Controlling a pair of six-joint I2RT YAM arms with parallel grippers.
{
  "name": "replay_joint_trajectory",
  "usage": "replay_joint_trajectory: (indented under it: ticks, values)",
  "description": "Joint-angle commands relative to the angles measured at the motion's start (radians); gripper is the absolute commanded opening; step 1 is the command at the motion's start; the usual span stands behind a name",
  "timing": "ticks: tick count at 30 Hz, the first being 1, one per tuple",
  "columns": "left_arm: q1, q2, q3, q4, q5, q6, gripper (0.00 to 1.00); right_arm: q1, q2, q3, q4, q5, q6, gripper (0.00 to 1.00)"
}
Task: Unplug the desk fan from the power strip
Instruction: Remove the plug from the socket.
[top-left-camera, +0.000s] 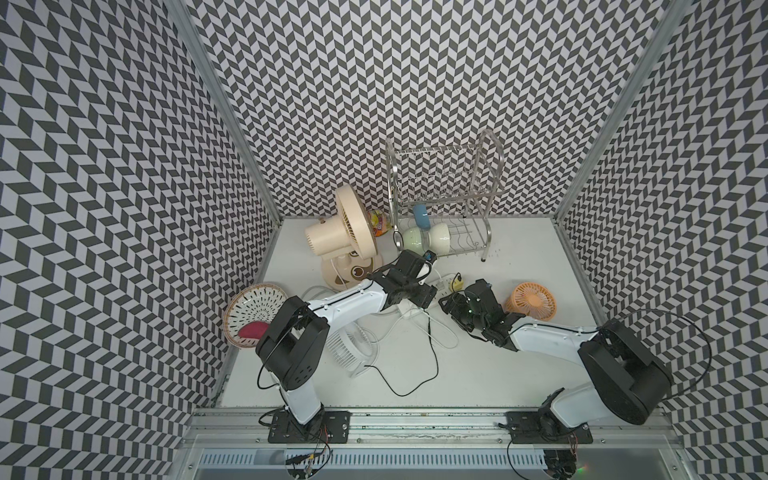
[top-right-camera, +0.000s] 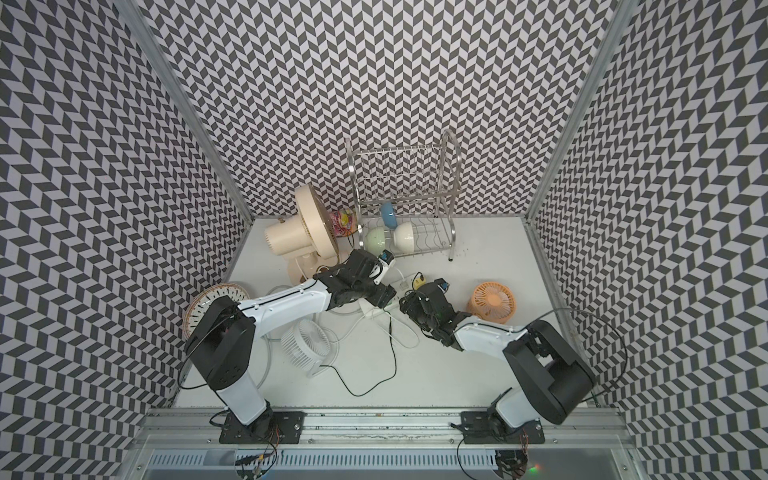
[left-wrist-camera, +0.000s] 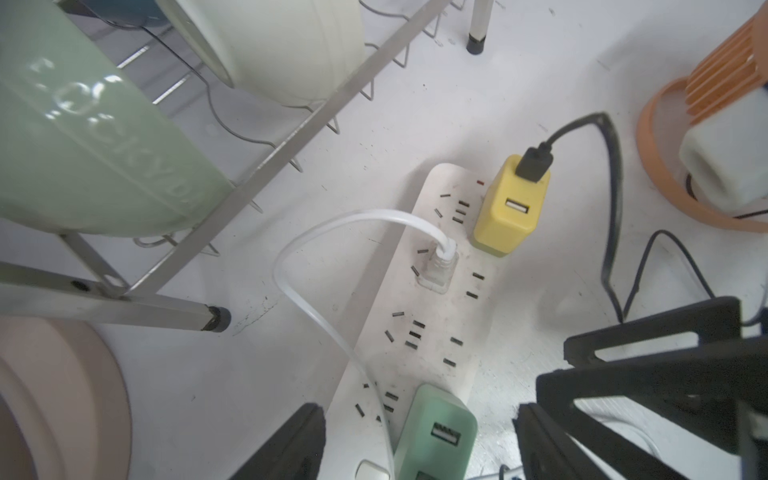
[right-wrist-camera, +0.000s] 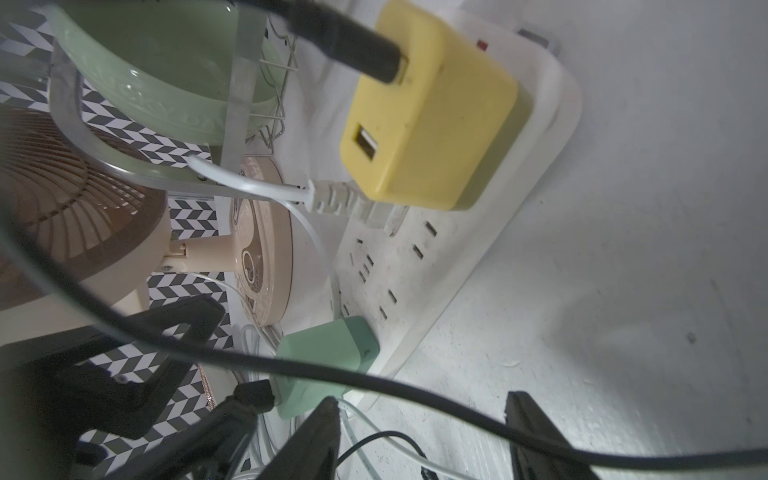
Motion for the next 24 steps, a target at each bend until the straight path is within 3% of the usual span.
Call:
replay_joint_trajectory:
  ticks: [1, 24]
  values:
    - [0.003, 0.016, 0.026, -0.058, 0.049, 0.053, 0.77, 0.002, 0.012, 0.011, 0.022, 0.021, 0.006, 0.63]
    - [0.006, 0.060, 0.049, -0.125, 0.014, 0.103, 0.50, 0.001, 0.066, 0.048, 0.017, 0.006, 0.009, 0.63]
